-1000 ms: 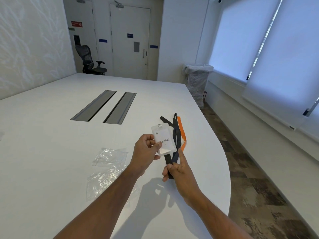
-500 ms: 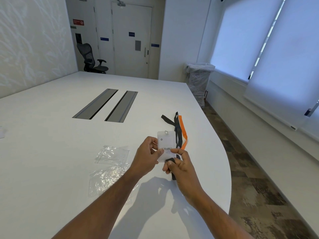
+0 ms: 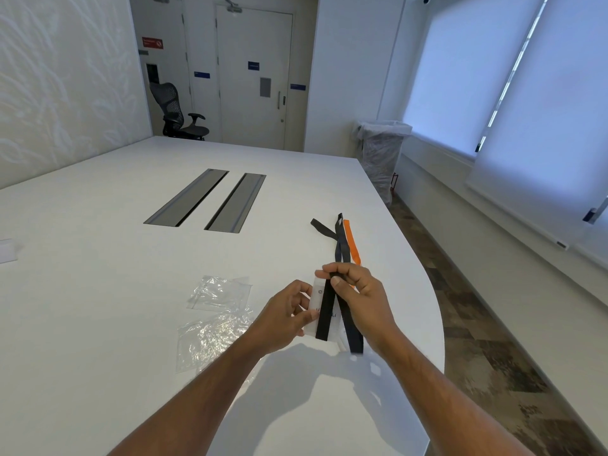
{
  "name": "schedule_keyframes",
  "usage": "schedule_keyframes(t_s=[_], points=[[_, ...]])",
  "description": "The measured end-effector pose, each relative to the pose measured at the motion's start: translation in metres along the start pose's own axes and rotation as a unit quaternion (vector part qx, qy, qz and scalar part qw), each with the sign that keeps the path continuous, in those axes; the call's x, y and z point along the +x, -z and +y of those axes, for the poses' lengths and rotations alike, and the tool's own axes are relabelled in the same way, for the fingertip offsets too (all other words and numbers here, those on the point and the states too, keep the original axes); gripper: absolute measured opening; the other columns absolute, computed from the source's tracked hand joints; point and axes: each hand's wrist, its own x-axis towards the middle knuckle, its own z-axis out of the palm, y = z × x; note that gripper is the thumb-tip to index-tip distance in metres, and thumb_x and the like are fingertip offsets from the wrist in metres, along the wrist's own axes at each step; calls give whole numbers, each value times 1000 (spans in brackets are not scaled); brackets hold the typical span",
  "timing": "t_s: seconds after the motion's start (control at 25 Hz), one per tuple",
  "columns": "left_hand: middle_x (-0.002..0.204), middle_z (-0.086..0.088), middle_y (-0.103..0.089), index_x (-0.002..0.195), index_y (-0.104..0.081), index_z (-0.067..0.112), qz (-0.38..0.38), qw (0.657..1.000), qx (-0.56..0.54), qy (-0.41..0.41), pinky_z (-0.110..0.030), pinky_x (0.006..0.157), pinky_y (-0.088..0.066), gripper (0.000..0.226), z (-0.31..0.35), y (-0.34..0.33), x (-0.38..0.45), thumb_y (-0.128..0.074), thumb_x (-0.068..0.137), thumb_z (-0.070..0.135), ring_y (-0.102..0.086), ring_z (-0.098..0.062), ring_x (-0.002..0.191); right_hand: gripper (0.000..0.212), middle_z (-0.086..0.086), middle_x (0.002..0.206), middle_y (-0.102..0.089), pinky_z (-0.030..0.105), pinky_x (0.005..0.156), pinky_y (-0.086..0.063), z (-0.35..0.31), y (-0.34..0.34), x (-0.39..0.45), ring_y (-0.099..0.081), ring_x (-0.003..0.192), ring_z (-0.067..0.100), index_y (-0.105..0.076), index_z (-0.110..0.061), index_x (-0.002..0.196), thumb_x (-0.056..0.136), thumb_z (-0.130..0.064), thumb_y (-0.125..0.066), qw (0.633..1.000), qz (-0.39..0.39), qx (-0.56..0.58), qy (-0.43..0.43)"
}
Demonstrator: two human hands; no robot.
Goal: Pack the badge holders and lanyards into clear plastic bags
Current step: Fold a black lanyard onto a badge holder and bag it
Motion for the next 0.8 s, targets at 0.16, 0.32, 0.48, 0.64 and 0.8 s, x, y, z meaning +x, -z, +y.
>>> schedule_keyframes(t_s=[0.16,0.32,0.48,0.64,0.8], points=[[91,4,-70,112,-56,36,-18,1000,0,0,-28,66,-63,25,-2,0,-5,-72,94,27,-69,-17,81,34,-19,108,-76,5,83,-46,0,6,8,-65,110,-3,-71,-31,112,106,-13,-43,998,-13,60,-32],[88,0,-71,109,-58,39,-35,999,-20,-2,-27,66,-62,24,-2,1,-12,-72,94,26,-70,-14,81,36,-13,109,-78,17,94,-46,7,11,10,-68,110,2,-69,-21,118,110,-18,-34,993,-12,92,-74],[89,-2,-73,113,-59,32,-35,998,-46,-8,-30,68,-62,23,2,2,-16,-69,95,21,-70,-14,82,37,-14,102,-78,20,76,-54,20,9,4,-73,96,8,-77,-31,102,107,-27,-40,983,7,132,-127],[91,4,-76,114,-59,29,-25,997,-66,-10,-30,70,-63,23,10,3,-17,-69,96,18,-74,-19,89,28,-17,96,-77,16,65,-57,27,3,-6,-73,95,5,-75,-49,94,101,-43,-49,981,-1,128,-143],[90,4,-77,113,-59,27,-1,995,-98,-11,-30,69,-62,23,17,5,-16,-67,97,15,-75,-19,89,21,-17,102,-74,16,74,-60,37,-7,-16,-69,103,5,-69,-48,110,99,-45,-51,990,-27,92,-108]])
